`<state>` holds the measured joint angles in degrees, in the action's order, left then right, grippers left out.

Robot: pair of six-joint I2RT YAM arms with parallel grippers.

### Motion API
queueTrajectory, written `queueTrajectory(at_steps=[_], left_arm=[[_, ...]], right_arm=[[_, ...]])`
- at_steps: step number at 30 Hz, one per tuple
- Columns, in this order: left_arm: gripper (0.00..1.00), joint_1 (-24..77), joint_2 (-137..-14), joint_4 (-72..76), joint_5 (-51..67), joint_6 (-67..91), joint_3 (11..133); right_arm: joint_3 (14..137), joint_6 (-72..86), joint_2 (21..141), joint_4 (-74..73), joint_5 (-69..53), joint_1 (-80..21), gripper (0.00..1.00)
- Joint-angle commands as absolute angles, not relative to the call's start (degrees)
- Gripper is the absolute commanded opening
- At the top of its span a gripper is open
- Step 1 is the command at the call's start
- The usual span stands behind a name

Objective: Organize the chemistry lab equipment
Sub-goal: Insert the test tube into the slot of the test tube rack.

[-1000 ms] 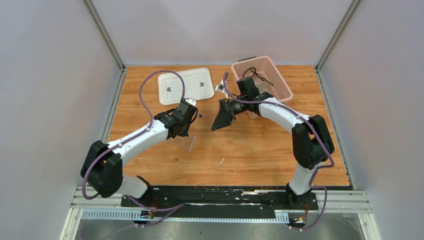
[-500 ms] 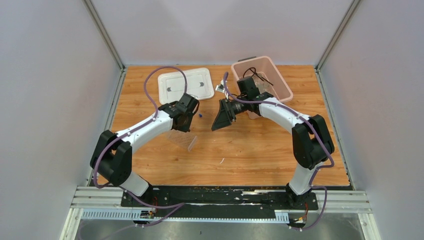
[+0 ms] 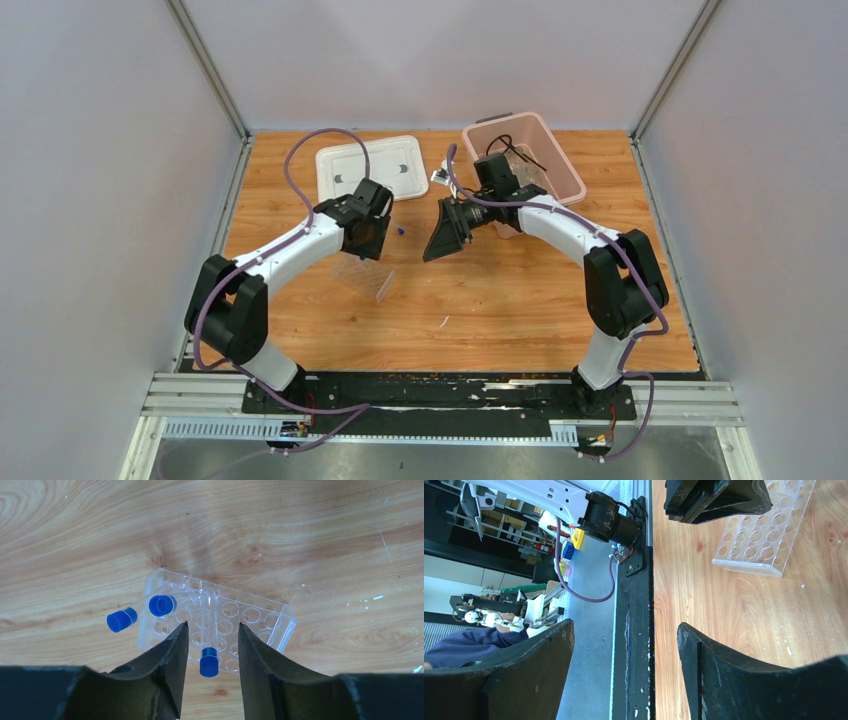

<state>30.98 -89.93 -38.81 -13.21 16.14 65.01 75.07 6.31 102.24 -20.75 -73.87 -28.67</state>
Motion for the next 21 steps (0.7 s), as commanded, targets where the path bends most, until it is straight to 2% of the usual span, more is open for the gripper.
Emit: queueTrajectory(at_steps=[1, 6, 10, 13, 17, 21], left_arm=[[0.48, 30.76, -86.29, -37.26, -12.07, 15.82, 66.20], [0.53, 30.75, -79.60, -34.14, -11.61, 15.36, 63.46], [0.61, 30.76, -71.50, -28.49, -9.76, 13.97, 58.68], [0.74, 30.72, -63.43, -23.62, -7.40, 12.88, 53.78], [0.97, 30.76, -51.56, -19.49, -8.52, 12.70, 46.95], [1.00, 30.71, -43.50, -14.44, -7.38, 14.84, 41.43]], right_arm=[[77.33, 4.37, 102.10, -21.35, -75.44, -28.21, 0.75], [77.72, 0.65, 101.68, -23.67, -73.89, -28.18, 0.75], [77.95, -4.27, 101.33, -25.98, -71.20, -28.21, 0.76], [77.83, -8.18, 100.86, -27.42, -68.47, -28.26, 0.76], [77.74, -11.98, 100.83, -28.07, -62.98, -28.59, 0.76], [80.32, -15.17, 102.48, -30.30, -56.18, -29.51, 0.76]])
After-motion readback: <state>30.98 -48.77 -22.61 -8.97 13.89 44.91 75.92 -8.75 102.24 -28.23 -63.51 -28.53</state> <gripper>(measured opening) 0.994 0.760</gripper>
